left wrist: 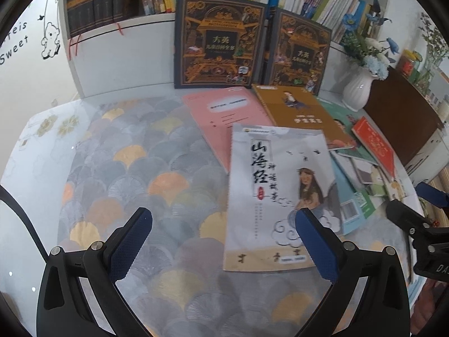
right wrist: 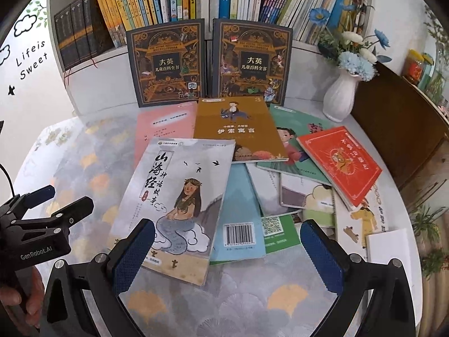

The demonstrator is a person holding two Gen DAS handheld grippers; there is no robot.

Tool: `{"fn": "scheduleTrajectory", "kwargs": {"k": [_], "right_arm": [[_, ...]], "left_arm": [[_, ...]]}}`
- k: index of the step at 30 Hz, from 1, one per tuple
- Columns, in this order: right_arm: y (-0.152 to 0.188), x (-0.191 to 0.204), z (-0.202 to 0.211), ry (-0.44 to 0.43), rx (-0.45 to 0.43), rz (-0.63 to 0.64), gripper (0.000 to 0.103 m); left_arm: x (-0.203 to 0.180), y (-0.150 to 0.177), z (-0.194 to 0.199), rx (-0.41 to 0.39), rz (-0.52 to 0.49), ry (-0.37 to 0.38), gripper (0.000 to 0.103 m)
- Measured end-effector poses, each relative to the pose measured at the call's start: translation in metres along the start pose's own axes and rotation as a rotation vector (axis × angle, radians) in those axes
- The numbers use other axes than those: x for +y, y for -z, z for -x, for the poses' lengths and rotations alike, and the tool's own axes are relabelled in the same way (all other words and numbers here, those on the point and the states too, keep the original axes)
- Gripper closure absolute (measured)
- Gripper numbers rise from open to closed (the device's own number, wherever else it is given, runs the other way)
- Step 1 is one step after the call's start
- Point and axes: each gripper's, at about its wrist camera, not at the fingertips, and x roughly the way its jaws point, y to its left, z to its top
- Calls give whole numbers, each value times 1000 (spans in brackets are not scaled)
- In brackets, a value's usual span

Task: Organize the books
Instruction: 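Move both grippers toward the white mermaid-cover book on the pile, then close both grippers on the edge of the white mermaid-cover book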

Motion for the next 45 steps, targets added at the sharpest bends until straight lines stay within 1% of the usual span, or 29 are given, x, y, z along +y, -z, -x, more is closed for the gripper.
{"fn": "scheduleTrajectory", "kwargs": {"k": [3, 8, 23, 26, 31, 35, 37, 43, 44, 45], "right_arm": [[2, -4, 3, 1, 1, -14, 0], [5, -5, 2, -4, 16, -26, 0], [8, 0, -16, -1, 66, -10, 0], [10, 0, -21, -1, 77, -9, 0], [12, 0, -34, -6, 94, -10, 0], [15, -1, -51, -40, 131, -24, 1], [16, 0, -58, -45, 147, -21, 1], [12, 7, -71, -50, 159, -4, 2], [12, 8, -73, -53, 163, -5, 2], [11, 9, -75, -57, 167, -6, 5]], "left_arm": [[-4, 0, 2, -8, -6, 14, 2], [-6, 2, -1, -2, -15, 14, 2], [1, 10, -19, 50, 2, 31, 2], [4, 12, -25, 65, 7, 41, 4], [8, 14, -39, 97, 5, 45, 4], [14, 15, -53, 137, 34, 89, 6], [15, 15, -57, 151, 41, 95, 6], [15, 14, -65, 162, 33, 102, 6], [13, 14, -67, 167, 29, 108, 7], [13, 14, -69, 170, 26, 112, 9]]}}
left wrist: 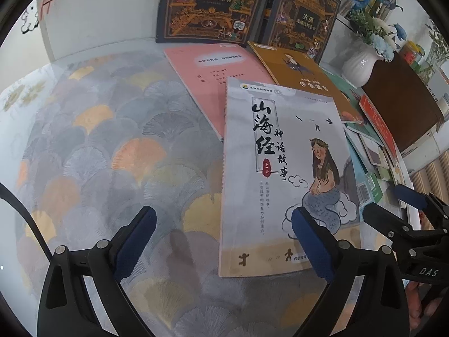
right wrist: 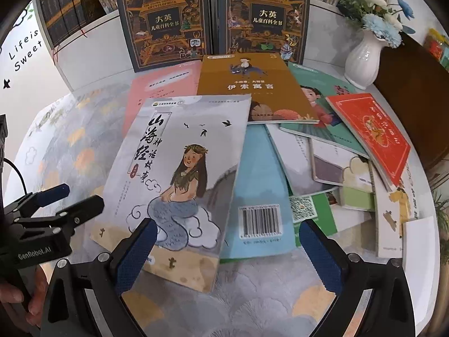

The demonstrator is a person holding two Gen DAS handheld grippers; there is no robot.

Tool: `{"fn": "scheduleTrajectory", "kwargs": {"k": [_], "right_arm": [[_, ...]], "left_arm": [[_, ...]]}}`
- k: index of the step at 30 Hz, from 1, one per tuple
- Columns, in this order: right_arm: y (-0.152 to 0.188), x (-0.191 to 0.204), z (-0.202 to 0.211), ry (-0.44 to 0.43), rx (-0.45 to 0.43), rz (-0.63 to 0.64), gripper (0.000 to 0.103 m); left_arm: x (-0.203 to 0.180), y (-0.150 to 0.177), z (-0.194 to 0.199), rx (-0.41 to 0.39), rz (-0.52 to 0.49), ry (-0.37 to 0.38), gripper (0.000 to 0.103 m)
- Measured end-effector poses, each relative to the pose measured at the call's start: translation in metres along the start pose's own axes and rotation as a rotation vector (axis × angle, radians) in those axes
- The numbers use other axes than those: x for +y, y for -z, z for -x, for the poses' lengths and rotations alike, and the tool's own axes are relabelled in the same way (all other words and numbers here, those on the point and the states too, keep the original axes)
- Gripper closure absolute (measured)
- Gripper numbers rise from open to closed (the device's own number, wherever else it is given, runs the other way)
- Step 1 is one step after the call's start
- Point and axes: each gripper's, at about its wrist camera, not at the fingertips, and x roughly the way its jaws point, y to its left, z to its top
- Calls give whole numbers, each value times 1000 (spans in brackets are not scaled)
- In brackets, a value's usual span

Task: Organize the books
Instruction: 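Close both grippers on the edge of the white mermaid-cover book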

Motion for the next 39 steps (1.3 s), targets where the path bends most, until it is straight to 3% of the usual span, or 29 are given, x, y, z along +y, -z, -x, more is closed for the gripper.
{"fn": "scheduleTrajectory", "kwargs": {"k": [5, 11, 15, 19, 21, 28, 31, 39], "right_arm": [[-4, 1, -14, -27, 36, -10, 21], [-4, 3, -22, -32, 48, -4, 22], [-3, 5, -27, -41, 59, 4, 31], [-1, 4, -34, -72, 82, -11, 32], [0, 5, -33, -94, 70, -7, 32], [-2, 17, -37, -151, 77, 30, 36], [2, 16, -34, -161, 89, 39, 39], [59, 9, -1, -171, 131, 111, 42]], "left_arm": [[-3, 0, -10, 30, -6, 26, 23], [0, 0, -15, 38, -2, 24, 25], [1, 2, -19, 45, 2, 31, 27], [1, 4, -19, 42, -1, 30, 31], [2, 4, -18, 42, 4, 45, 41], [-1, 4, -20, 62, 31, 151, 46], [-1, 7, -17, 64, 34, 151, 46], [-2, 65, 10, 132, 5, 229, 46]]}}
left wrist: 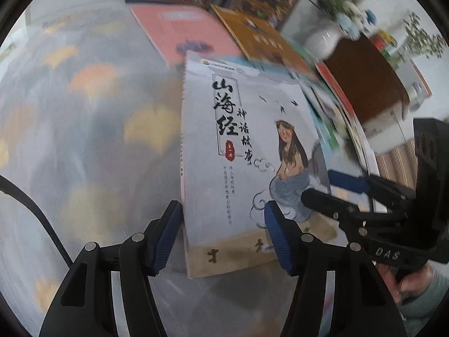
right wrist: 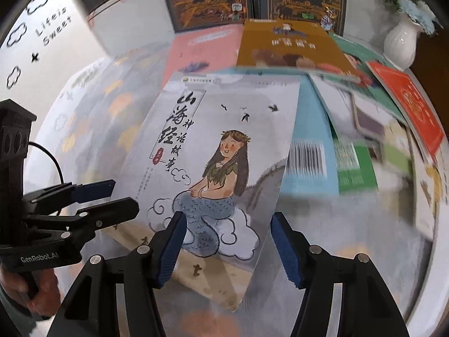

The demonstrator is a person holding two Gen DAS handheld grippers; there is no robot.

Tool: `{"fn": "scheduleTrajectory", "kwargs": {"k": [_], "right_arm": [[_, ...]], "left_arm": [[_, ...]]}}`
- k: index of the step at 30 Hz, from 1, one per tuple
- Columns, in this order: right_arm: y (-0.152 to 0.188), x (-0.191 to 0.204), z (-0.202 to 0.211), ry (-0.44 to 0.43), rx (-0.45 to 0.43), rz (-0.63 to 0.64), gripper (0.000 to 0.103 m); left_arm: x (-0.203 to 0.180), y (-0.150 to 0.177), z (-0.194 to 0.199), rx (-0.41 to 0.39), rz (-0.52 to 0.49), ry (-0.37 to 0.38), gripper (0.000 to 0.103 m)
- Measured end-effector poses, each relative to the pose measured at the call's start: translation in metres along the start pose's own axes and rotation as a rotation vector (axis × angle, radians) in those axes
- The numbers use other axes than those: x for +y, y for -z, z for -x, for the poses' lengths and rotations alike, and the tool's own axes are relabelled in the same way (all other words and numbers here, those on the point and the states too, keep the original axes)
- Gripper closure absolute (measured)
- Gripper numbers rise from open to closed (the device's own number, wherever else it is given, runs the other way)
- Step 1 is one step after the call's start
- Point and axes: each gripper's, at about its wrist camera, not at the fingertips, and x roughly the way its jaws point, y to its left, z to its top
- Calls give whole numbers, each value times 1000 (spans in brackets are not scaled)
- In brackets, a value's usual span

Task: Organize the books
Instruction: 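Close both grippers on the edge of the white mermaid-cover book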

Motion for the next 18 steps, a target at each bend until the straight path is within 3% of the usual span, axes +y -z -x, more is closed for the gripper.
{"fn": "scheduleTrajectory", "kwargs": {"k": [5, 9, 11, 13, 17, 18], "right_arm": [[41, -7, 8, 27, 38, 2, 45], [61, -9, 4, -14, 56, -17, 63], [63, -10, 2, -50, 37, -49, 64], [63, -11, 1, -46, 24, -57, 64], [68, -25, 3, -93, 17, -109, 64], [69, -29, 3, -113, 16, -131, 64]], "left_arm": [[-19, 37, 6, 19, -37, -89, 52], [-26, 44, 4, 23, -63, -129, 54], [-27, 43, 3, 10, -53, -124, 54], [-20, 40, 7, -7, 3, -66, 54], [-14, 39, 37, -101, 83, 187, 54], [-15, 38, 40, -107, 85, 219, 54]]}}
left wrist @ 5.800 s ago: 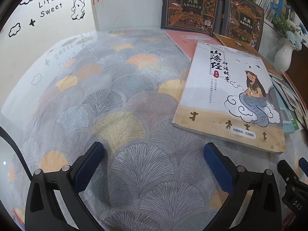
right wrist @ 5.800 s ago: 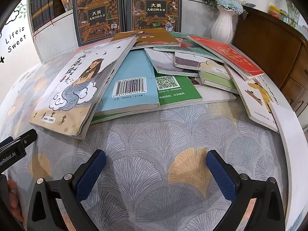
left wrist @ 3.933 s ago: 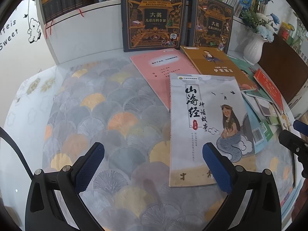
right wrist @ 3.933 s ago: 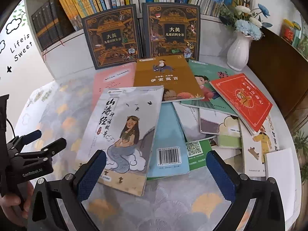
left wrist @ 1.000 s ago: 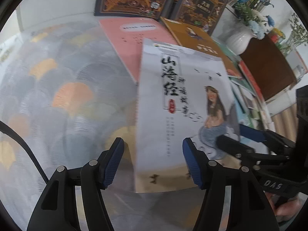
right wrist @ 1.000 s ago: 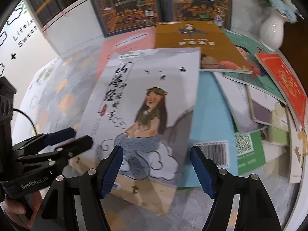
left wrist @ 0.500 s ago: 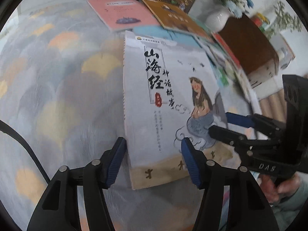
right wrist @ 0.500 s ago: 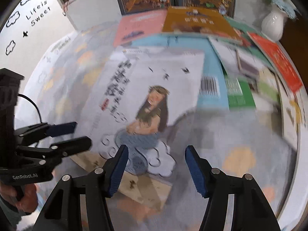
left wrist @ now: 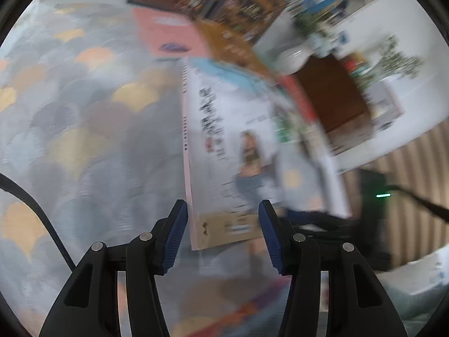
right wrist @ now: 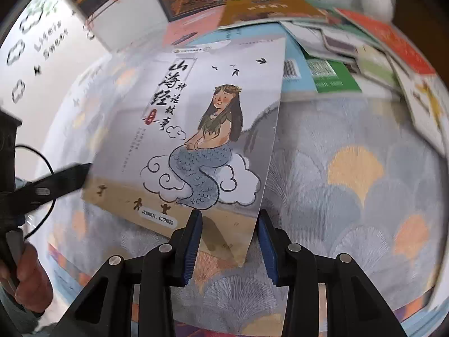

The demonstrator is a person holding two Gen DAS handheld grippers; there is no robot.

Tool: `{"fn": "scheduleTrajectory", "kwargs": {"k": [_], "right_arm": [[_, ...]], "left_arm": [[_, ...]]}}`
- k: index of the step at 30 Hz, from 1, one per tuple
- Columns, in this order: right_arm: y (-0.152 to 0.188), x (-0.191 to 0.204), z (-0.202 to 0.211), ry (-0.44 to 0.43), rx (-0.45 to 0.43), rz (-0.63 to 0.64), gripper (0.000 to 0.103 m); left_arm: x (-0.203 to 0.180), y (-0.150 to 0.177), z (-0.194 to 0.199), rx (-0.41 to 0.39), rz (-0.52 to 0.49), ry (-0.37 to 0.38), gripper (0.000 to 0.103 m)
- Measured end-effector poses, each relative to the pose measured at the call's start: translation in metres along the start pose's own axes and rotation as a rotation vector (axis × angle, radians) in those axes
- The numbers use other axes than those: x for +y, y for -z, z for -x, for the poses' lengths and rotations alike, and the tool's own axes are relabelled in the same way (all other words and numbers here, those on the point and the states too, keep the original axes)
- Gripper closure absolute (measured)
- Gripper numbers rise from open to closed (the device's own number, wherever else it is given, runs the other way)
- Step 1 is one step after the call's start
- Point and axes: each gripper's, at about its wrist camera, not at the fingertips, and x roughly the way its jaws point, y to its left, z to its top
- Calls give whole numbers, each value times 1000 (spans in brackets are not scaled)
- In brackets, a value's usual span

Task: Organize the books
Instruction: 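Close both grippers on the edge of the white mermaid-cover book, then lift the mermaid book with both grippers and carry it to the bare white table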

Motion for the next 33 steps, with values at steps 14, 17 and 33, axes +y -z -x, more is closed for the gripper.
{"fn": "scheduleTrajectory", "kwargs": {"k": [14, 17, 33], "right_arm": [[-3, -8, 2, -36, 12, -45, 64], [-8, -19, 3, -73, 47, -91, 63], [-2, -79, -9, -594, 76, -511, 42]], "left_arm": [[2, 8, -51, 113, -15, -62, 93], [6, 3, -52, 121, 56, 36, 93], [17, -25, -40, 111, 288, 312, 93]]}}
